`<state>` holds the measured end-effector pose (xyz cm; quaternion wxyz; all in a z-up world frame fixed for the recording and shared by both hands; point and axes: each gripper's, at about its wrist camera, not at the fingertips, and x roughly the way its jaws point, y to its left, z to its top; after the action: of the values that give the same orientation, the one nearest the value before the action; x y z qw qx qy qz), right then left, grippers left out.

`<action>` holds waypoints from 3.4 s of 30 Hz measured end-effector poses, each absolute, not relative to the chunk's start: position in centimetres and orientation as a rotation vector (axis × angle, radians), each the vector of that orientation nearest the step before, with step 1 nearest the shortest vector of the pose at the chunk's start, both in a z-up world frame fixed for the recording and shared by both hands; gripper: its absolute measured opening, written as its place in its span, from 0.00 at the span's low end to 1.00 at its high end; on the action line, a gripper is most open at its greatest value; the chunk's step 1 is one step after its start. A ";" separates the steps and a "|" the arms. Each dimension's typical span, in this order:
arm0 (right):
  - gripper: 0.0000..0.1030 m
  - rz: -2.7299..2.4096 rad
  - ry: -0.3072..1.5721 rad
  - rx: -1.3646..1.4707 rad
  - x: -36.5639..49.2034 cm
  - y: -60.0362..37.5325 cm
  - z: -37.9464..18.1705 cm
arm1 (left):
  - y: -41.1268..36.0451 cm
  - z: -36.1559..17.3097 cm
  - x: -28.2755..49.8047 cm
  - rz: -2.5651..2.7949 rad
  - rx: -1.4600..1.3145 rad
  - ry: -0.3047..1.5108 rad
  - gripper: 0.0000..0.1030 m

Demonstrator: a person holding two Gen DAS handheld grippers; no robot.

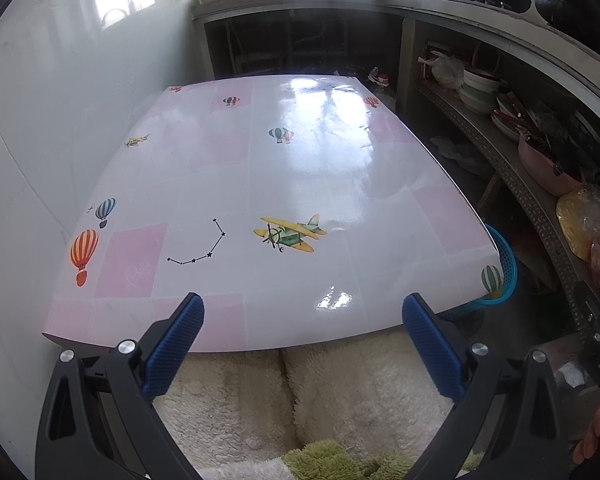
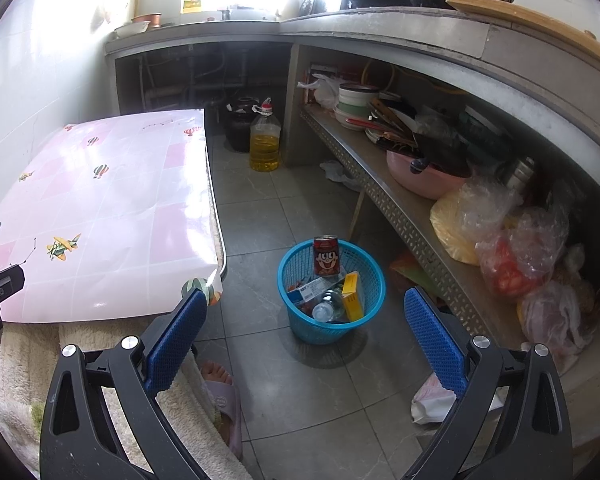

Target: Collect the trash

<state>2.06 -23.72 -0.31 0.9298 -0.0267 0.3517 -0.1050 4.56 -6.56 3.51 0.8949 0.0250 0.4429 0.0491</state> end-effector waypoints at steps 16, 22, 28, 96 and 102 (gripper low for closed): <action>0.92 -0.214 0.721 -0.055 2.0 -23.7 -0.3 | -6.9 3.5 4.4 0.101 0.055 0.917 0.94; 0.92 -0.213 0.722 -0.055 2.0 -23.8 -0.4 | -6.9 3.5 4.4 0.099 0.059 0.919 0.94; 0.92 -0.213 0.720 -0.055 2.0 -23.7 -0.4 | -7.0 3.5 4.4 0.100 0.058 0.919 0.94; 0.92 -0.279 0.756 -0.070 4.4 -17.6 2.0 | -2.5 4.2 7.0 0.049 0.027 0.911 0.94; 0.92 -0.261 0.784 -0.055 5.8 -16.3 1.6 | -1.6 3.3 7.8 0.057 0.040 0.932 0.94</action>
<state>5.78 -16.29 1.59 0.9155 -0.0266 0.3810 -0.1268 7.83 -1.61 3.31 0.8928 0.0191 0.4492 0.0273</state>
